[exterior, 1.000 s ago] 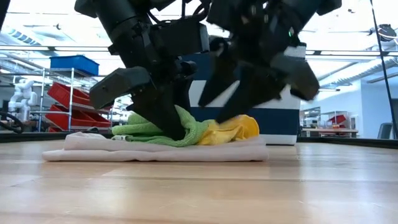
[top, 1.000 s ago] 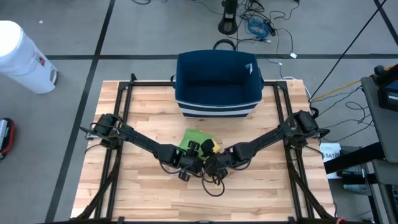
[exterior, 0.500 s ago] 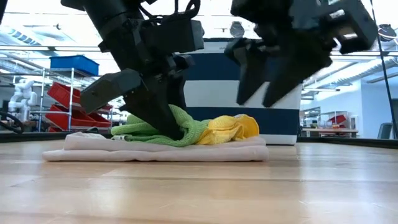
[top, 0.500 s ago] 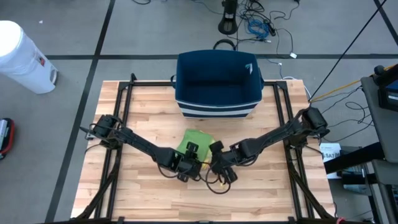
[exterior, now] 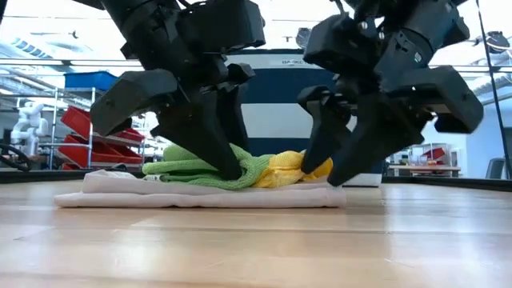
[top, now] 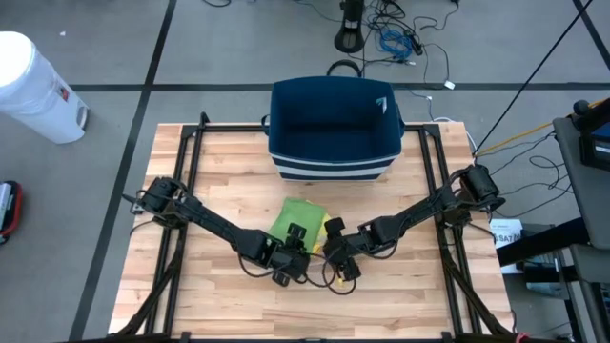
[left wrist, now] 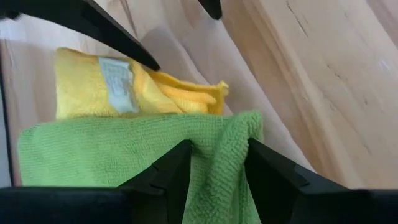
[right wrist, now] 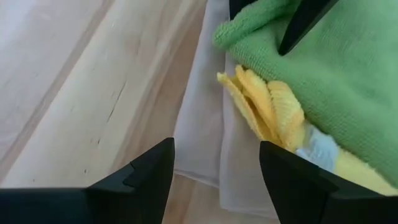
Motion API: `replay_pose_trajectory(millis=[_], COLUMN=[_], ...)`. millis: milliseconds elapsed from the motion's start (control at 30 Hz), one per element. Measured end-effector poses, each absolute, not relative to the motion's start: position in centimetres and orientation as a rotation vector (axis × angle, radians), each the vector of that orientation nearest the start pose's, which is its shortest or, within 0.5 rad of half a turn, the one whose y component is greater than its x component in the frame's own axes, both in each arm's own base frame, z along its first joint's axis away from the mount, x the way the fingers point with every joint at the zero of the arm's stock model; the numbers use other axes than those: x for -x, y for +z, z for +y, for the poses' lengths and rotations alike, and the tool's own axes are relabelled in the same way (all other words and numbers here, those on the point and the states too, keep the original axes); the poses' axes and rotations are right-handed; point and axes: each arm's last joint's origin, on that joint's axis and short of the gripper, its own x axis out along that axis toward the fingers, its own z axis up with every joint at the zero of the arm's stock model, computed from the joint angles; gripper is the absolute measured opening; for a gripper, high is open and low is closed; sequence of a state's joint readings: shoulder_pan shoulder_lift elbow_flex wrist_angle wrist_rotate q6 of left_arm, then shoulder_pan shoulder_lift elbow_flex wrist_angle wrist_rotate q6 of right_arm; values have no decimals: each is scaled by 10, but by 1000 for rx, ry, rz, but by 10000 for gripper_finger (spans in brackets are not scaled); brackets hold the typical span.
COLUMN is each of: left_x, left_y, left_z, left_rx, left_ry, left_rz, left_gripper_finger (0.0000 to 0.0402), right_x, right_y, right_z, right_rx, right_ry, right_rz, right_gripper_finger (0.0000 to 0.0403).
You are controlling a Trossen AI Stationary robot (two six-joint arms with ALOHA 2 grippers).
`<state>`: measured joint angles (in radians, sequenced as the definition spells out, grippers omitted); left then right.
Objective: Fold towel
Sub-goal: Stack the folded towels on the light brown towel
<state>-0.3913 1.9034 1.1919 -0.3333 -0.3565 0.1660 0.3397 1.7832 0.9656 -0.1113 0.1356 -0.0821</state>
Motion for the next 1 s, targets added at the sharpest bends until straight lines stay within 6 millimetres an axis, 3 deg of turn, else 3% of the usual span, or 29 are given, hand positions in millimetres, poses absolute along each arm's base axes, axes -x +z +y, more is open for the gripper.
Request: replay_pose_trajectory(millis=[200, 533, 1000], left_x=[-355, -362, -354], left_y=[157, 161, 157], left_z=[-134, -134, -137], left_rx=[-519, -388, -279], left_ry=[-106, -51, 9], left_rz=[964, 889, 958], left_gripper_finger=[154, 154, 154], right_x=[-320, -331, -331], right_y=[135, 113, 113], right_z=[109, 109, 107], right_rx=[261, 247, 261], right_ry=[209, 189, 155], right_rz=[907, 874, 875], right_gripper_finger=[221, 221, 221])
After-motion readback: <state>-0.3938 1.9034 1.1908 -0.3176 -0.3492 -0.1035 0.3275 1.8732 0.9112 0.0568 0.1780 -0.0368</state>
